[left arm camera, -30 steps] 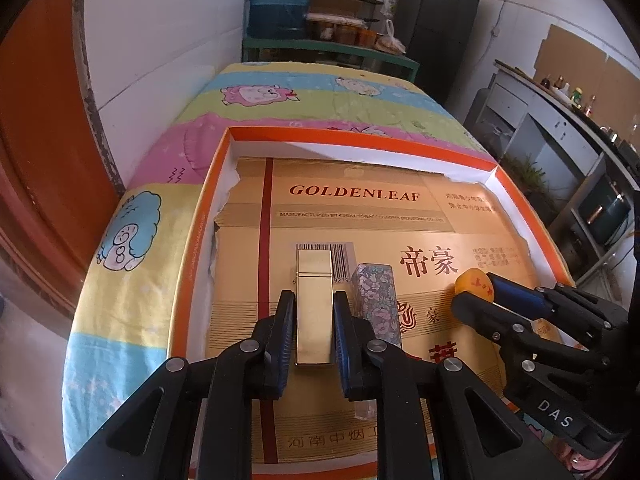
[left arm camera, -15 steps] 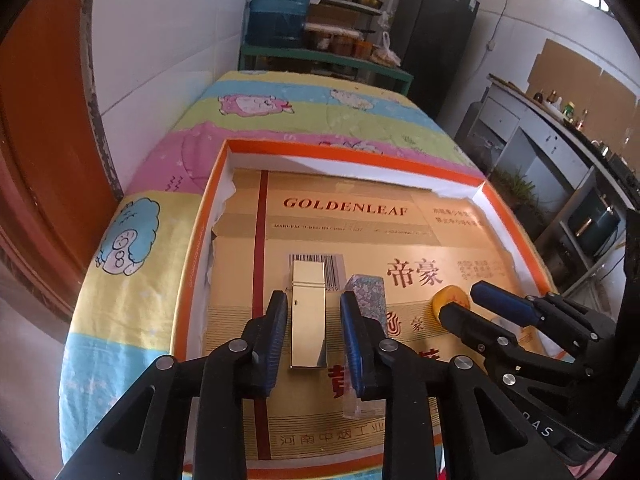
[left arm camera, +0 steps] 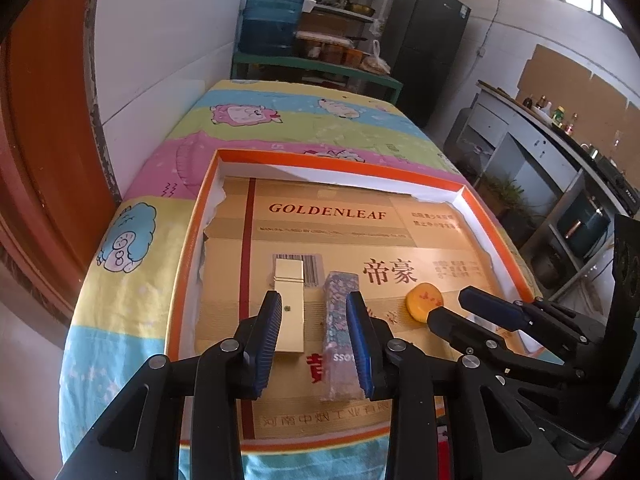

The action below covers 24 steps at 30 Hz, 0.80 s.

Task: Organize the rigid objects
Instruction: 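Open the left gripper beside the bottle while the right gripper releases the orange cap in the box, then lift both open grippers away from the box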

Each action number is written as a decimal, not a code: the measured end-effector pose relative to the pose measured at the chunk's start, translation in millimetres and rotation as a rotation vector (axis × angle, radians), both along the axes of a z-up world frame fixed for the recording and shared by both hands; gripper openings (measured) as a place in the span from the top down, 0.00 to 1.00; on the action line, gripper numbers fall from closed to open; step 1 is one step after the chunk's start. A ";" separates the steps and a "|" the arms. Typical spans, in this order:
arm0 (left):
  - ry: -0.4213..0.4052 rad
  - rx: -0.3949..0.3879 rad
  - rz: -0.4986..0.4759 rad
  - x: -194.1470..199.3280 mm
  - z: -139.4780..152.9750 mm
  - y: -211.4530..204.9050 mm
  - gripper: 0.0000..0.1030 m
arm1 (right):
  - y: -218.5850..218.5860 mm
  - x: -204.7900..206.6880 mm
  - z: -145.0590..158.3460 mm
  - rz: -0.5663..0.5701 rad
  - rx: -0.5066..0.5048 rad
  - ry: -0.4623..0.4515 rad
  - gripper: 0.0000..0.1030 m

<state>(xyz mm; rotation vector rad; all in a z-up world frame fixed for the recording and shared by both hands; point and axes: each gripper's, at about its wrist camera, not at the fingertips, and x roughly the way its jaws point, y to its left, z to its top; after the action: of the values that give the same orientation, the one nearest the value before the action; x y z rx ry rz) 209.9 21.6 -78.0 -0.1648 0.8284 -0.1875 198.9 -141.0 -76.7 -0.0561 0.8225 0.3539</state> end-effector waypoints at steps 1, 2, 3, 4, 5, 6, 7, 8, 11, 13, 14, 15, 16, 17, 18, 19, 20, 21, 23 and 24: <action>-0.001 -0.001 -0.001 -2.2 0.9 -0.8 0.67 | -0.3 -1.4 0.6 -0.001 -0.001 0.000 0.64; -0.002 -0.002 -0.004 -5.2 2.0 -1.5 0.67 | -0.7 -2.8 1.2 -0.003 -0.002 0.000 0.64; -0.004 -0.004 -0.006 -7.8 2.8 -1.8 0.67 | -1.0 -4.5 1.6 -0.004 -0.001 0.001 0.64; -0.004 -0.006 -0.008 -9.9 3.3 -2.0 0.67 | -2.2 -7.3 2.0 -0.006 0.003 0.003 0.64; -0.004 -0.010 -0.010 -13.6 4.1 -2.2 0.67 | -2.8 -8.9 2.1 -0.008 0.006 0.005 0.64; -0.004 -0.012 -0.011 -15.6 4.4 -2.2 0.67 | -3.9 -11.2 2.4 -0.010 0.011 0.007 0.64; -0.004 -0.016 -0.012 -19.5 4.7 -2.4 0.67 | -4.7 -13.6 2.5 -0.012 0.014 0.011 0.64; -0.003 -0.021 -0.014 -23.6 5.2 -2.5 0.67 | -5.2 -15.9 2.6 -0.013 0.016 0.015 0.64; -0.002 -0.026 -0.017 -31.7 5.9 -3.4 0.67 | -5.6 -23.4 3.9 -0.012 0.020 0.018 0.64; 0.002 -0.026 -0.021 -36.9 6.1 -4.5 0.67 | -5.1 -27.7 5.0 -0.010 0.019 0.018 0.64; 0.003 -0.024 -0.023 -39.3 6.7 -5.8 0.67 | -5.0 -29.6 5.5 -0.009 0.020 0.018 0.64; 0.004 -0.022 -0.026 -40.8 7.2 -6.5 0.67 | -5.0 -30.0 5.6 -0.009 0.021 0.018 0.64; 0.004 -0.019 -0.029 -42.9 8.0 -7.6 0.67 | -4.9 -32.1 6.0 -0.009 0.022 0.018 0.64; 0.002 -0.016 -0.031 -45.5 9.0 -8.6 0.67 | -4.6 -34.2 6.3 -0.009 0.023 0.019 0.64; 0.002 -0.013 -0.034 -48.1 9.8 -9.6 0.67 | -4.6 -36.5 6.7 -0.009 0.025 0.019 0.64; 0.001 -0.011 -0.037 -50.1 10.7 -10.7 0.67 | -4.7 -39.3 7.1 -0.010 0.026 0.021 0.64; -0.003 -0.005 -0.040 -54.0 11.9 -12.1 0.67 | -5.0 -41.1 7.3 -0.011 0.027 0.022 0.64; -0.006 -0.001 -0.042 -56.6 12.7 -12.9 0.67 | -5.7 -43.4 7.6 -0.014 0.029 0.023 0.64; -0.016 0.020 -0.045 -63.9 14.4 -15.9 0.67 | -7.6 -48.8 7.9 -0.019 0.031 0.025 0.64; -0.019 0.026 -0.047 -65.8 14.8 -16.8 0.67 | -8.9 -52.4 8.7 -0.025 0.034 0.020 0.64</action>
<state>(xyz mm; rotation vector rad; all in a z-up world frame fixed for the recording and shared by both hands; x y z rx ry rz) 144.1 4.7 -63.2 -0.1189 0.8159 -0.2221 146.5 -150.0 -68.1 -0.0110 0.8366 0.3455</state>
